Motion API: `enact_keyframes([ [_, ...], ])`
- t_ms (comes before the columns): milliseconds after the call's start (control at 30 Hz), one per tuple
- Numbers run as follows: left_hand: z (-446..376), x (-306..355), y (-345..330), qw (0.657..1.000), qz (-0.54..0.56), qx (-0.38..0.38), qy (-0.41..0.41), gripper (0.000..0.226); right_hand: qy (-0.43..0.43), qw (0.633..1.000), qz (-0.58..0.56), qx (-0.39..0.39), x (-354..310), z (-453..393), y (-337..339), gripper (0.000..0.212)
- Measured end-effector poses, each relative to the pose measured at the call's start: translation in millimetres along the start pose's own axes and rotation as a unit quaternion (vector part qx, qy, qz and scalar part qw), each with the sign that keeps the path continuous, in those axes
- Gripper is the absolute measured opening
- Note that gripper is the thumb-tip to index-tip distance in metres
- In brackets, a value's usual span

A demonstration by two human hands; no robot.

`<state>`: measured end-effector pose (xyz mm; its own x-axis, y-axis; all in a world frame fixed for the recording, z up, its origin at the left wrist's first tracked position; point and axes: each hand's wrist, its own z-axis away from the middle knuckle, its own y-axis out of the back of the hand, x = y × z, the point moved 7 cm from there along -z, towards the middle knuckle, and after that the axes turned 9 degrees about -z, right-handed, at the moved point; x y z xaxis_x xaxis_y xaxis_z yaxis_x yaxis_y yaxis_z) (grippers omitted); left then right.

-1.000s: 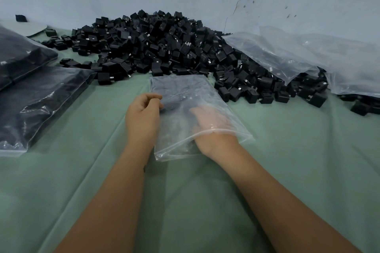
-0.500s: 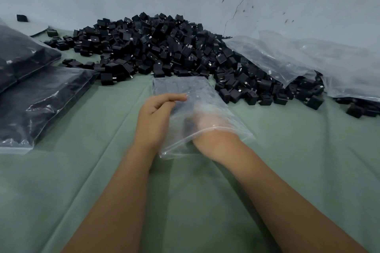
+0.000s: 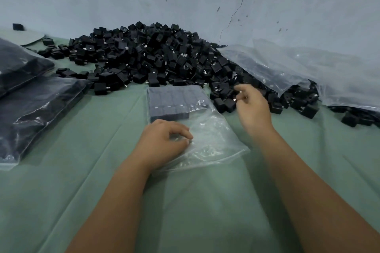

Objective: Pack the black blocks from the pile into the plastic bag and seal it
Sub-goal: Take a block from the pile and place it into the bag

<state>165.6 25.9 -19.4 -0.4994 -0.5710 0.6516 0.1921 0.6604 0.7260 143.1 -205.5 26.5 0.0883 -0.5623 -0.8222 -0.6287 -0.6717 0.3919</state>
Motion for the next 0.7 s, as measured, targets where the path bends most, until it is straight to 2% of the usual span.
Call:
enact_keyframes([
  [100,-1.0,1.0,1.4,0.999,-0.036,0.009,-0.016,0.018,-0.063,0.986,0.135,-0.079,43.5,-10.3,-21.1,0.044],
  [233,-1.7,3.3,1.7,0.997,-0.069,0.01,-0.026,0.02,-0.039,0.98,0.189,-0.044,48.6,-12.5,-26.7,0.05],
  [367,-1.9,2.7,1.0,0.998,-0.055,0.012,-0.016,0.018,-0.035,0.995,0.089,-0.02,48.8,-3.6,-17.8,0.044],
  [467,-0.1,2.6,2.1,1.0,-0.025,0.016,-0.004,0.02,-0.057,0.998,-0.028,0.023,47.5,8.1,-2.6,0.041],
  [600,10.1,13.2,13.4,0.996,0.019,0.085,-0.026,0.016,-0.061,0.98,-0.17,0.08,34.8,32.5,14.0,0.034],
  [633,11.9,14.5,13.9,0.996,0.044,0.076,-0.027,0.009,-0.061,0.974,-0.191,0.105,30.8,39.6,18.0,0.031],
  [667,13.6,16.8,11.3,0.997,0.058,0.042,-0.028,0.011,-0.059,0.966,-0.207,0.142,25.7,47.4,23.5,0.028],
  [700,15.8,18.3,5.9,0.998,0.059,-0.012,-0.028,0.024,-0.05,0.956,-0.219,0.188,18.6,56.4,30.2,0.026],
])
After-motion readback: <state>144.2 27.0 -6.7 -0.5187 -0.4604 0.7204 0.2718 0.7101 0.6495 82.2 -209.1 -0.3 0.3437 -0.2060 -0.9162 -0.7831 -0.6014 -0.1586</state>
